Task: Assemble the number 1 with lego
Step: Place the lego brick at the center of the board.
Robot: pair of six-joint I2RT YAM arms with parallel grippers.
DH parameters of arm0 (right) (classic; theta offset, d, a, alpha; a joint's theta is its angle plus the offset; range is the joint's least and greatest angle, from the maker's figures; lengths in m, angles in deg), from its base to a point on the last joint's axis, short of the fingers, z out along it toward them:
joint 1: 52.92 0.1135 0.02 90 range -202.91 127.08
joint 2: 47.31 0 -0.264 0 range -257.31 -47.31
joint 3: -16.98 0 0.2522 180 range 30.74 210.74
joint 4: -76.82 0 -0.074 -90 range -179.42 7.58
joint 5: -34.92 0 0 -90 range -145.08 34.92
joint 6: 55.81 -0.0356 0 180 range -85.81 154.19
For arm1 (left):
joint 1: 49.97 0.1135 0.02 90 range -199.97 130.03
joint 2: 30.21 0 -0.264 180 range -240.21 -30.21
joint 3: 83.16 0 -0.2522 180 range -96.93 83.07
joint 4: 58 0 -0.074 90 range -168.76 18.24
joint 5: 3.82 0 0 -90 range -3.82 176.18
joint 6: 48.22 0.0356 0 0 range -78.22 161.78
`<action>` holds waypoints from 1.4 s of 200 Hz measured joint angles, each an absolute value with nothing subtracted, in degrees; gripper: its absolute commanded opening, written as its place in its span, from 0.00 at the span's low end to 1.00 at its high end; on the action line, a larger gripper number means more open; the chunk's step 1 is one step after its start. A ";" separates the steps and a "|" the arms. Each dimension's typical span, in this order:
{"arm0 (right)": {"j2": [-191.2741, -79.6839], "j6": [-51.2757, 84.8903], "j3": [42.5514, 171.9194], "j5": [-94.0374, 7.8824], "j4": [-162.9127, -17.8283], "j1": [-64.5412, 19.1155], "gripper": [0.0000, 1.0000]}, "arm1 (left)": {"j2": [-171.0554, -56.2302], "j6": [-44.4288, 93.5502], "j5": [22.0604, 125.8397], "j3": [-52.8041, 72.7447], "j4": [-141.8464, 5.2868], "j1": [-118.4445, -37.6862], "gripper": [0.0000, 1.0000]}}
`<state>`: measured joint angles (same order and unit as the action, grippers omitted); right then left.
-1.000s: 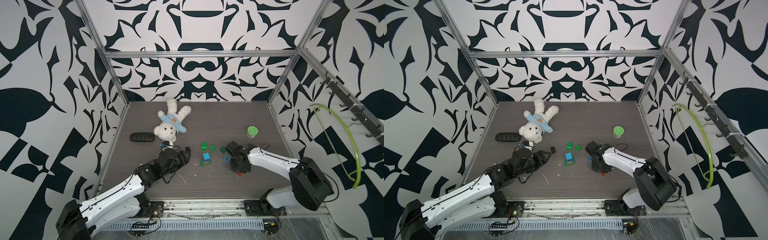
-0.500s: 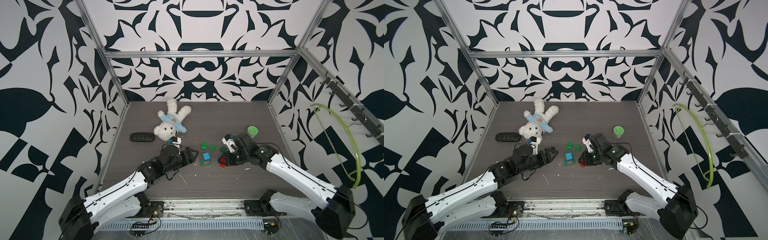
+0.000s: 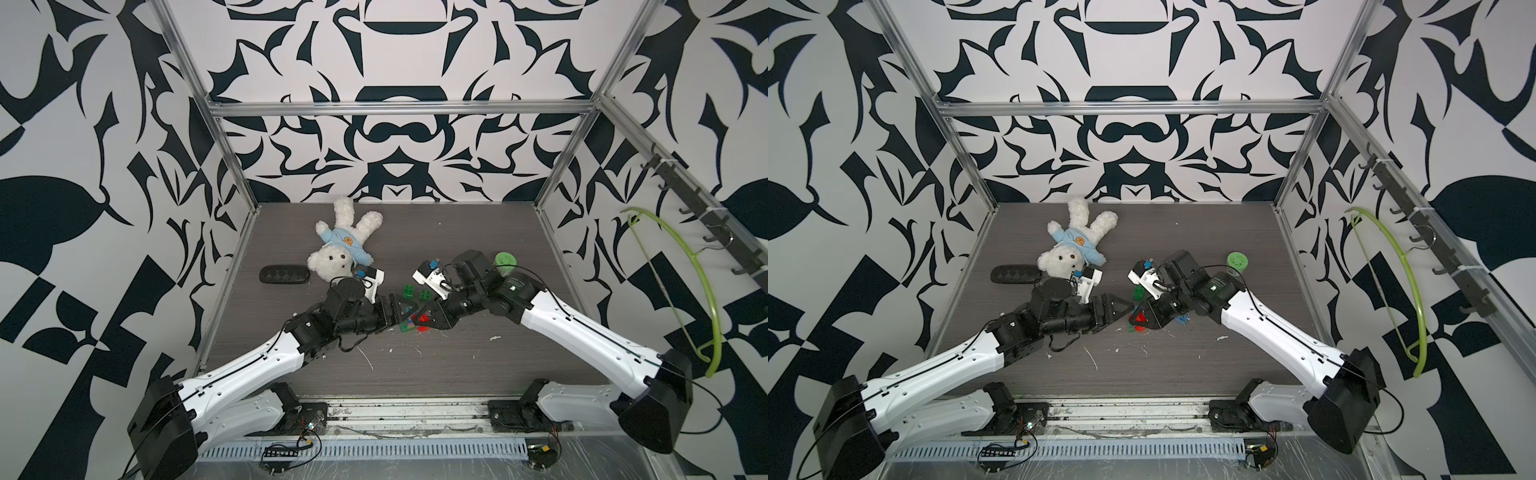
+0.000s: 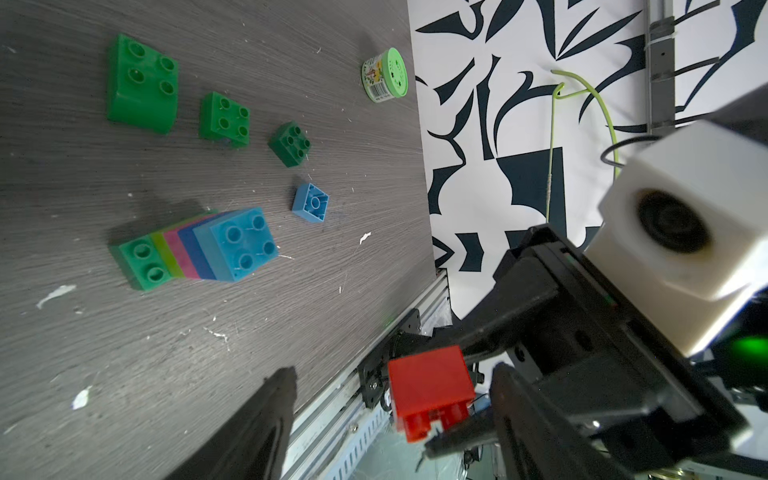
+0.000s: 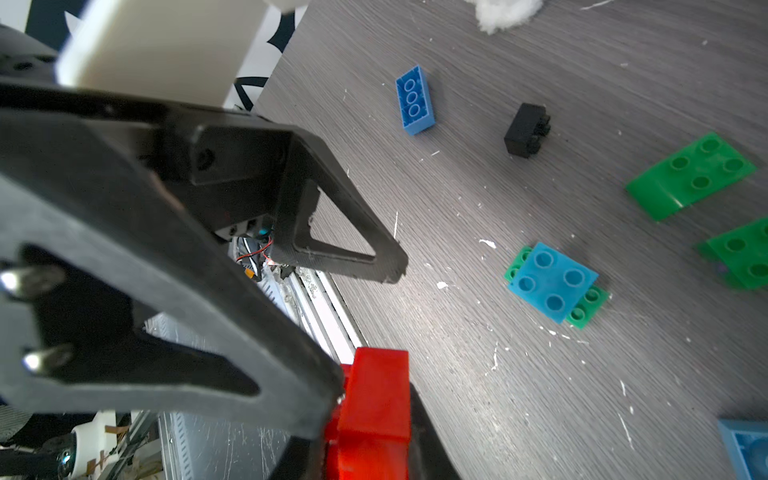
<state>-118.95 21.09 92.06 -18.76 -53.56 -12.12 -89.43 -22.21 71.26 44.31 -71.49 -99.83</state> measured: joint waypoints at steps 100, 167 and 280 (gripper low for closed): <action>-143.82 -13.18 92.35 -42.74 -76.03 10.72 0.12 | -65.83 -36.37 103.02 53.29 -95.53 -98.76 0.77; -161.90 -23.13 101.83 -41.51 -85.06 11.03 0.22 | -64.69 -39.60 107.87 55.57 -104.14 -96.84 0.77; -155.12 -19.96 99.06 -46.41 -79.97 9.96 0.63 | -68.10 -37.92 103.68 57.49 -106.00 -96.58 0.80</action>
